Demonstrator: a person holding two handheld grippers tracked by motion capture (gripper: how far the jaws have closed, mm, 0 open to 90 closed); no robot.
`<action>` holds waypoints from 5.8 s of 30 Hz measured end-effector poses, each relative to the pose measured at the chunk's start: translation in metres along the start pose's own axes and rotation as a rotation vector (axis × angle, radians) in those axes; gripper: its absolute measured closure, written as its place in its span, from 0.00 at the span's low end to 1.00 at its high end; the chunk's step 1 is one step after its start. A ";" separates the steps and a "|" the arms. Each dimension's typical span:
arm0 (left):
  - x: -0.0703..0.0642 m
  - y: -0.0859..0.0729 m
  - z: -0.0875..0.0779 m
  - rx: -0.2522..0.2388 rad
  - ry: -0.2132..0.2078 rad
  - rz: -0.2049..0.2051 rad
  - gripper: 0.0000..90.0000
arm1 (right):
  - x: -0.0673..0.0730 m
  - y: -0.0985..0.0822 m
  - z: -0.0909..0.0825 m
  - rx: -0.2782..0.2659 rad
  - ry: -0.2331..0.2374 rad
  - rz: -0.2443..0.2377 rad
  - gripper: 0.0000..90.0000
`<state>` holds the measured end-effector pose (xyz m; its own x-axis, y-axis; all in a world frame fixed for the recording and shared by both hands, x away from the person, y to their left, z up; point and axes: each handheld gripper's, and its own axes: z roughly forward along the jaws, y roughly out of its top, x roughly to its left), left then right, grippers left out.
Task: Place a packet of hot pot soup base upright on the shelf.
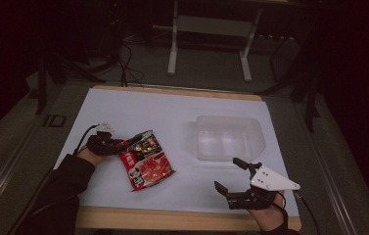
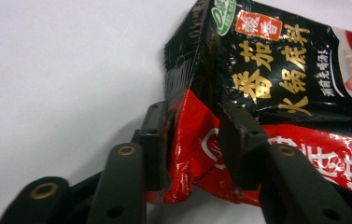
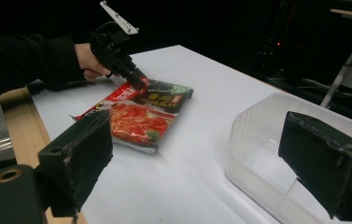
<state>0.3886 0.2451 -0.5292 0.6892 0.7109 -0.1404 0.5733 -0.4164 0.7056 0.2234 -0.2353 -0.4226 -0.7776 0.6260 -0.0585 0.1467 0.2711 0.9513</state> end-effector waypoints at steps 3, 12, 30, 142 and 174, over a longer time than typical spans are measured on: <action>-0.003 0.002 0.002 0.022 0.019 0.014 0.77 | 0.000 0.000 0.000 -0.002 -0.002 0.000 0.11; -0.018 0.006 0.001 0.053 0.084 0.075 0.97 | -0.001 0.000 0.000 0.004 -0.002 0.013 0.11; -0.039 0.028 -0.038 -0.043 0.098 0.153 0.98 | -0.004 0.001 -0.001 0.001 -0.013 0.037 0.15; -0.156 0.105 -0.110 -0.517 -0.213 0.297 0.14 | -0.026 0.128 0.029 -0.063 0.067 -0.024 0.85; -0.121 0.024 -0.065 -0.456 -0.118 0.132 0.00 | -0.095 0.133 0.008 -0.107 -0.489 0.105 0.85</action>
<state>0.2899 0.1863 -0.4501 0.8034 0.5888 -0.0888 0.2437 -0.1890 0.9513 0.3217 -0.2523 -0.2929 -0.3813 0.9217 -0.0719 0.1254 0.1286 0.9837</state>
